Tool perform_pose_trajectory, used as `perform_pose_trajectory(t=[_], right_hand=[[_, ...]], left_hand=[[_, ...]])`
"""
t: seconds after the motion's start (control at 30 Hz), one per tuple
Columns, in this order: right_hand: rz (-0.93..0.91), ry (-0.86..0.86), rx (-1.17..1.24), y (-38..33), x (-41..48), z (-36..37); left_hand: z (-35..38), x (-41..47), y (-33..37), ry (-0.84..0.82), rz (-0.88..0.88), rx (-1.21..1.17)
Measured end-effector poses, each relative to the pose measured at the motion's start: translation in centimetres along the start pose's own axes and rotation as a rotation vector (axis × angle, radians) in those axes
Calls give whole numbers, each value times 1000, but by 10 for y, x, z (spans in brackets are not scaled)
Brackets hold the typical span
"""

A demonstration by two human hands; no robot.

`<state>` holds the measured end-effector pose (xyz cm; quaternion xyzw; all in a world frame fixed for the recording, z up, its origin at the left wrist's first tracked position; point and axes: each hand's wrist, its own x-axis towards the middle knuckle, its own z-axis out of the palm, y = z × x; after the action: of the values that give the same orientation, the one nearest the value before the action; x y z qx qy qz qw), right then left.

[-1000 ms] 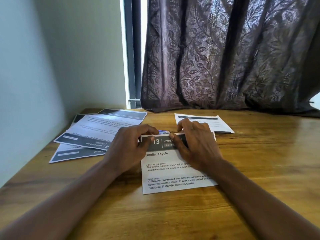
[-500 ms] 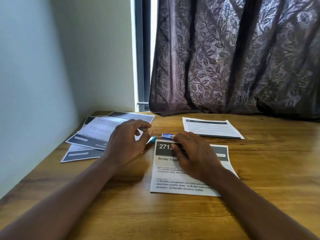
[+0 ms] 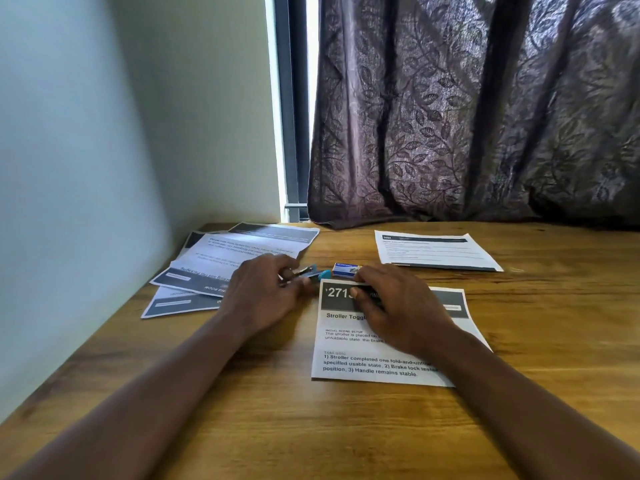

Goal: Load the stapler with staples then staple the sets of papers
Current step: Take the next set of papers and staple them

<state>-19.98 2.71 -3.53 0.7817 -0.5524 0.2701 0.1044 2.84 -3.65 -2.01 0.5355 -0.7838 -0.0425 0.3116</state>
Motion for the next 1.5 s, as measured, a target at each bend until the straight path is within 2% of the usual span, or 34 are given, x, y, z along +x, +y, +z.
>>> perform_pose_trajectory(t=[0.1,0.2,0.4,0.73,1.13,1.5], right_hand=[[8,6,5,0,-2,-1],[9,40,-5,1,-3,-2],[-6,69,-73,-1,0,-5],[-77,152,-185,-5,0,-5],[-129,157,-205,-10,0,-5],[-154,147,-219,-14,0,-7]], left_hand=[[-2,2,1,132,26,-301],[-10,4,3,127,28,-605],[-16,1,9,67,56,-782],[-24,-2,12,-9,58,-906],[-22,-7,20,-75,106,-1000],[-14,-8,21,-96,57,-971]])
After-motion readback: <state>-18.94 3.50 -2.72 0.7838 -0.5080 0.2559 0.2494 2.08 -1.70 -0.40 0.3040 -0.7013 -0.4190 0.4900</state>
